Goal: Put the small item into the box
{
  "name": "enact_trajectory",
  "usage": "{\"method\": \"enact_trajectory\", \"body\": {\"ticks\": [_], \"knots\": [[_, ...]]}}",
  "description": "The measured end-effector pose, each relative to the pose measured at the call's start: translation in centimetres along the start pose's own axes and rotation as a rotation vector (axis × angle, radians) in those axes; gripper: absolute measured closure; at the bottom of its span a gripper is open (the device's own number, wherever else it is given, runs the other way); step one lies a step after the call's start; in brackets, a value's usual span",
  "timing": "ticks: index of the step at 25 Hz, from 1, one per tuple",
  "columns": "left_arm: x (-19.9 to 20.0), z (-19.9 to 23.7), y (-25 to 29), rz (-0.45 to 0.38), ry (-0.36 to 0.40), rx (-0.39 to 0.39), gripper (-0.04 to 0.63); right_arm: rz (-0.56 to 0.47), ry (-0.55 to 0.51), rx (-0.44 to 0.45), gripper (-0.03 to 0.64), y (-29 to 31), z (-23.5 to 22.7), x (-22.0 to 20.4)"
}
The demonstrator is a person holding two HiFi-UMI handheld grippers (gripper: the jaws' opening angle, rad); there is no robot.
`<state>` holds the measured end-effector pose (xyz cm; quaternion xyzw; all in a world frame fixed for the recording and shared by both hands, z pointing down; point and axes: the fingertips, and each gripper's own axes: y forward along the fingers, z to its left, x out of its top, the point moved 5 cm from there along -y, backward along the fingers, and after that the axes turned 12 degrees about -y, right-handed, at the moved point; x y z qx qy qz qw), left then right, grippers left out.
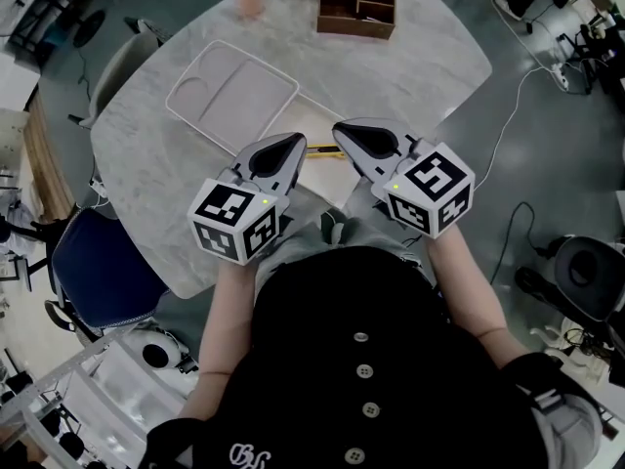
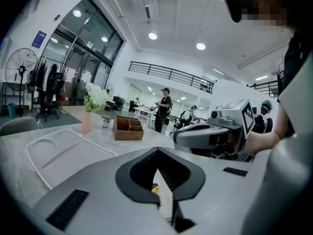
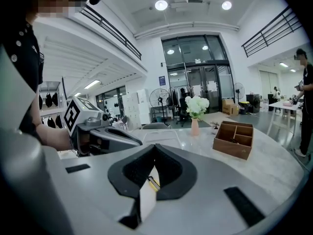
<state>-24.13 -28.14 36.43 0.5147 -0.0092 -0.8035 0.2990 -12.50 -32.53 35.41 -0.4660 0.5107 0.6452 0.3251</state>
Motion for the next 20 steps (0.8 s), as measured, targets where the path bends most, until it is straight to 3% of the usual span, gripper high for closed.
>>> {"method": "enact_trajectory", "body": {"ticks": [6,11,20], "knots": [[-0.1,0.0,0.3,-0.001,-0.008,0.003,0.578,-0.015,0.012,0.011,0.615,0.0,-0.2,-0.3],[-0.6,-0.5,0.5,0.026,0.031,-0.013,0.578,-0.006,0.026,0.005,0.615,-0.3,-0.1,-0.9],[-1.2,-0.7,0.5,0.033,-0.010,-0.019,0.578,0.016,0.029,0.032,0.615,-0.4,0.7,-1.7]]}}
